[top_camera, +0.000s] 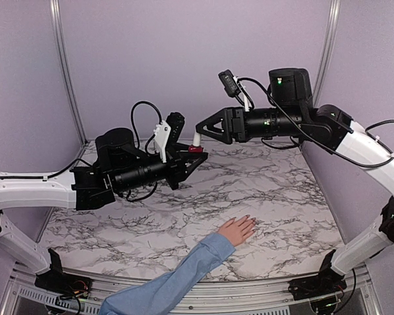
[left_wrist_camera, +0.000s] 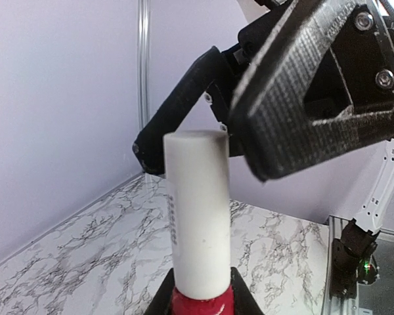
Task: Paint the nails
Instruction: Unscrew the nail polish bottle cap from the nail polish bottle.
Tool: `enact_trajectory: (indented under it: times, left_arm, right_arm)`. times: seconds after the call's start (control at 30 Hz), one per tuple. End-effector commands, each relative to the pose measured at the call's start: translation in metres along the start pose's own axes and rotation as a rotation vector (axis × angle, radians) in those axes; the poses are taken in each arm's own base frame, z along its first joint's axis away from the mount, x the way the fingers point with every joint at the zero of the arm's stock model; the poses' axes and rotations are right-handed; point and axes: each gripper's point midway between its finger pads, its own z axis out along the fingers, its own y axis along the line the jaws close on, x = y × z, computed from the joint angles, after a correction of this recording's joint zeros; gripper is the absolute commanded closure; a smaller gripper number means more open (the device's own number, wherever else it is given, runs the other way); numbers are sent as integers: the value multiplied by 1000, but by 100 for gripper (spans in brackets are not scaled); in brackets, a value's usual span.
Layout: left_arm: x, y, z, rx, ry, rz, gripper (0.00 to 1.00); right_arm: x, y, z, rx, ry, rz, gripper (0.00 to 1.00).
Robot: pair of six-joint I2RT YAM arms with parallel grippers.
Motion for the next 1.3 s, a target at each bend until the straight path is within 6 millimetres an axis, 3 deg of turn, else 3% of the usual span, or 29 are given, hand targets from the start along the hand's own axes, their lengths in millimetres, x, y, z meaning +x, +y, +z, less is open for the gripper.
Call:
enact_trajectory:
  times: [0.0,0.3,0.67,1.1,1.27]
  left_arm:
    - [4,24,5,-159,5,27,100]
    - [21,39,20,-325,48,90,100]
    - [21,49,32,-435,58,106,100]
    - [22,48,34,-430,66,99,100]
    - [18,33,36,-321,57,94,100]
  right_arm:
    - [-6,-16,1,105,-16,125,41]
    - [1,-49,7,268,-30,222,48]
    - [13,-64,14,330,-6,268,64]
    - [14,-51,24,245,5,239,94]
    - [6,-42,19,214,-2,160,100]
